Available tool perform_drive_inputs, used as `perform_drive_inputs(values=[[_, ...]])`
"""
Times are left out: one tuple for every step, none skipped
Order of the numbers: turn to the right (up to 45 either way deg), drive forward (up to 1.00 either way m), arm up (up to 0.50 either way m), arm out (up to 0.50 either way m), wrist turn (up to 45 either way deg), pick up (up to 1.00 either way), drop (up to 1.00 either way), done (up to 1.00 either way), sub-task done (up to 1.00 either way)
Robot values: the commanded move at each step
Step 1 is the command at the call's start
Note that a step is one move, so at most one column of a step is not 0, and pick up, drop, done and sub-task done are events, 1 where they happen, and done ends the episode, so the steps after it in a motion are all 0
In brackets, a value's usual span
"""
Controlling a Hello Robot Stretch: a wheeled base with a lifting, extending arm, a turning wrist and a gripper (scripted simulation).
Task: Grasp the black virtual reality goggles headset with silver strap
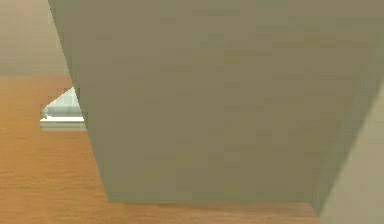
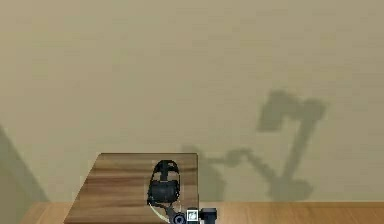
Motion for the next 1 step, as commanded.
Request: perform_drive_inputs(values=[[0.0, 0.00, 0.00, 0.00, 0.0, 0.00, 0.00, 1.00, 0.00]])
